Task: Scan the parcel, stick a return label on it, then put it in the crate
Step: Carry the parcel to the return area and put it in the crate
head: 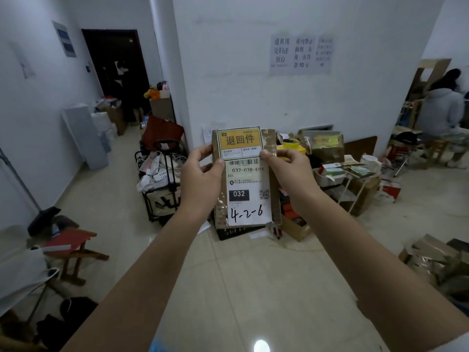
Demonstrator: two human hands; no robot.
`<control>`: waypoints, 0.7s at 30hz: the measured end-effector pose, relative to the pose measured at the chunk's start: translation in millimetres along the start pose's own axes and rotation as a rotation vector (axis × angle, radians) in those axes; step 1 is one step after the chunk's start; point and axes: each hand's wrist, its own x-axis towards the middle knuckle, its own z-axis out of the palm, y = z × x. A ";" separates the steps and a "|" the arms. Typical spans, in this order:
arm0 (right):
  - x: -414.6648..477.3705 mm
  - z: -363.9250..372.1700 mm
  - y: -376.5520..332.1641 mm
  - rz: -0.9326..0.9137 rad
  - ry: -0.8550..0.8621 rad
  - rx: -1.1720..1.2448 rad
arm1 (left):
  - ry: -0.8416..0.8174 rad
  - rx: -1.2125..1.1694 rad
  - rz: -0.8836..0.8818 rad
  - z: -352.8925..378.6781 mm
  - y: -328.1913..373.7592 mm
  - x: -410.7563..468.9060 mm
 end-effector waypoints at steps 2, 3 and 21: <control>21.9 0.0 6.9 0.002 0.000 -0.022 | 0.001 -0.009 -0.008 11.5 -9.1 17.2; 34.4 1.7 10.5 0.003 -0.003 -0.037 | 0.002 -0.016 -0.013 16.6 -14.7 27.7; 337.9 148.6 46.4 0.032 0.002 0.046 | -0.019 0.003 -0.059 32.7 -136.8 345.1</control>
